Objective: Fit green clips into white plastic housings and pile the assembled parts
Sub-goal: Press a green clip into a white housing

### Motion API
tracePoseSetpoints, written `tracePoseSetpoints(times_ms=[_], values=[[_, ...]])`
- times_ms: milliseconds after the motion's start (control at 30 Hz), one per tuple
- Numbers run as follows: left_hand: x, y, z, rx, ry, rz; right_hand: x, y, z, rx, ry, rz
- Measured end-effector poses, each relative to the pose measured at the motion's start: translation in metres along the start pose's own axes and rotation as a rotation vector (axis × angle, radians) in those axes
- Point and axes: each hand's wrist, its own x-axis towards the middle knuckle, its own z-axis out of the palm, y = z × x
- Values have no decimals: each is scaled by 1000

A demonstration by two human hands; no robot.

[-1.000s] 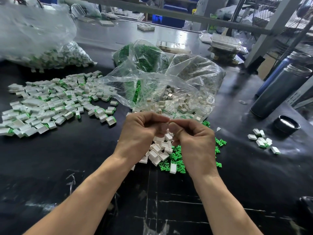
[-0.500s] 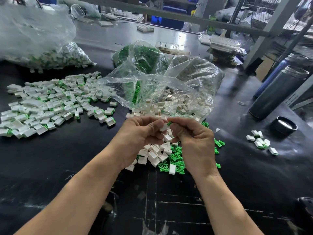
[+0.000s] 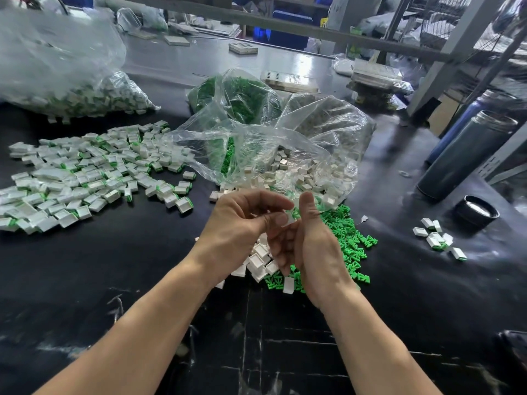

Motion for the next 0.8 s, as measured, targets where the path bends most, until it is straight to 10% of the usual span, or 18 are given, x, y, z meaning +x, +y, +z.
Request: tracePoseSetpoints(times_ms=[800], values=[[-2, -13, 16, -38, -43, 55, 6, 3, 13, -19, 283, -183]])
